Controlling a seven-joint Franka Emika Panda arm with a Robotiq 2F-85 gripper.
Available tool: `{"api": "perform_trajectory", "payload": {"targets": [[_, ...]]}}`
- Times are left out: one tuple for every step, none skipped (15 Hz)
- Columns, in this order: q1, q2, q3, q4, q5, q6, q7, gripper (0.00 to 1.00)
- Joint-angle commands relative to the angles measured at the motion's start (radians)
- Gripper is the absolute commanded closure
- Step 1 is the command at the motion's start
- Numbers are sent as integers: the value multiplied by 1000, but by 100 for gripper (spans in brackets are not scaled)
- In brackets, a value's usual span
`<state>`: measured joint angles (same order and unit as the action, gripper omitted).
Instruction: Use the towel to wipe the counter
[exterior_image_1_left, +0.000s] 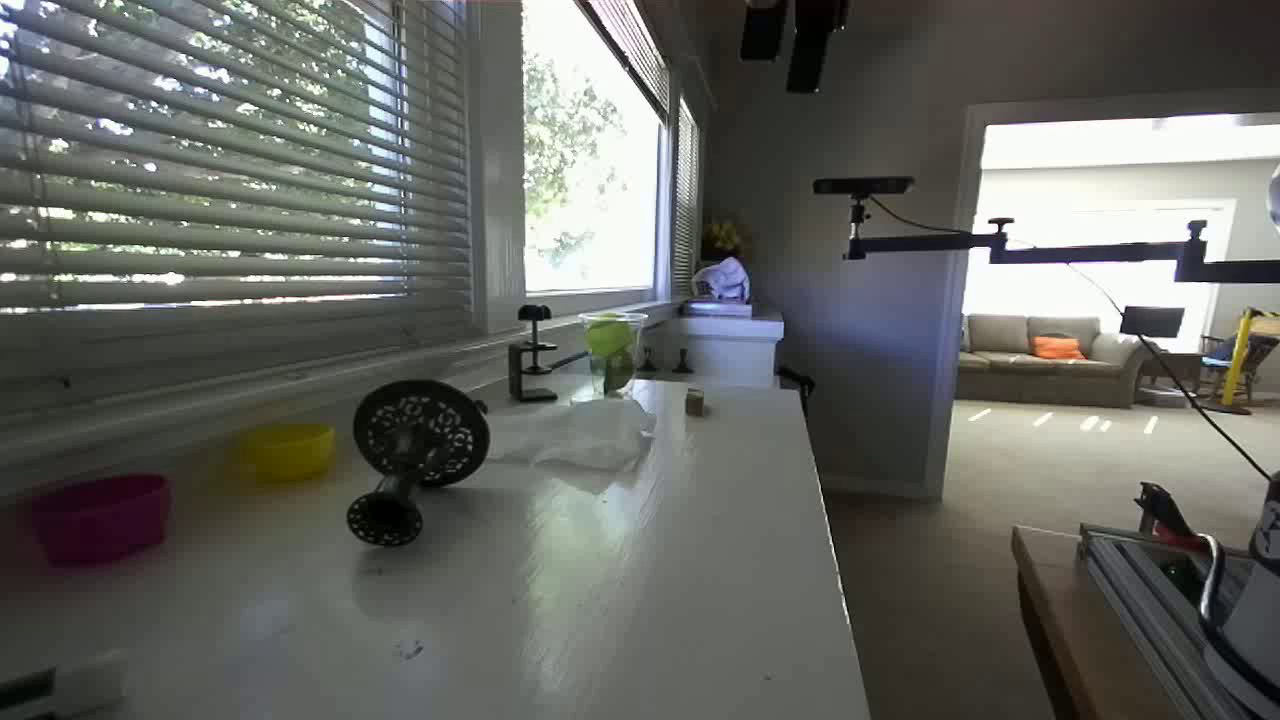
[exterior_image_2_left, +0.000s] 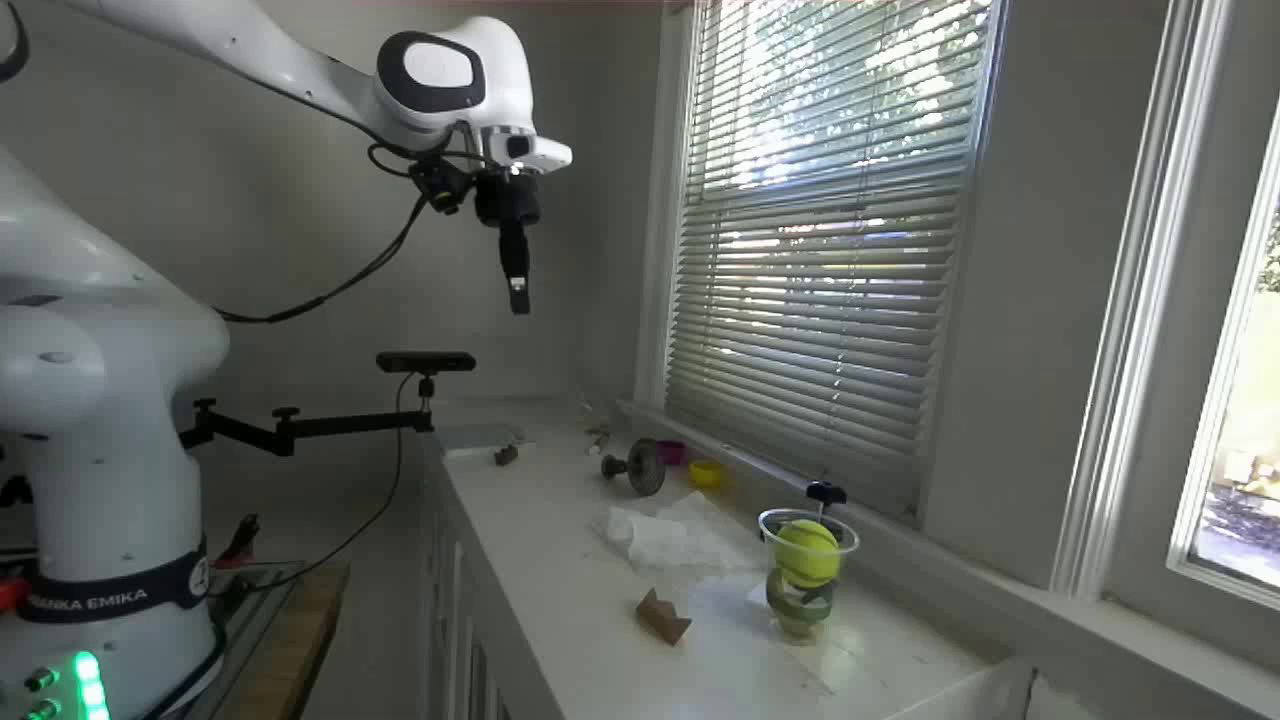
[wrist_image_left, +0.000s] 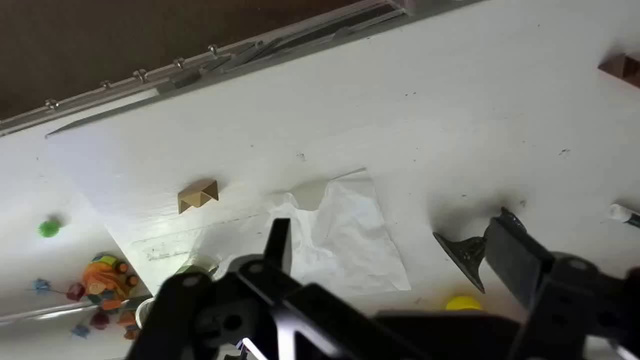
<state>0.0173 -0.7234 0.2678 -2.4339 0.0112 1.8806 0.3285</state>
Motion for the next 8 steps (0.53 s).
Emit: {"api": "perform_trajectory", "payload": {"targets": [[16,3,-12,2,-10,-1,9,0],[16,3,-12,2,-10,-1,9,0],[16,3,-12,2,-10,-1,9,0],[16,3,-12,2,-10,-1,9,0],[8,21,-11,9,-6,4,22,0],[-8,54,-11,24,0,7,49,0],[-19,87,-18,34,6,18,64,0],[-30,124,-24,46,8,25,81,0]]}}
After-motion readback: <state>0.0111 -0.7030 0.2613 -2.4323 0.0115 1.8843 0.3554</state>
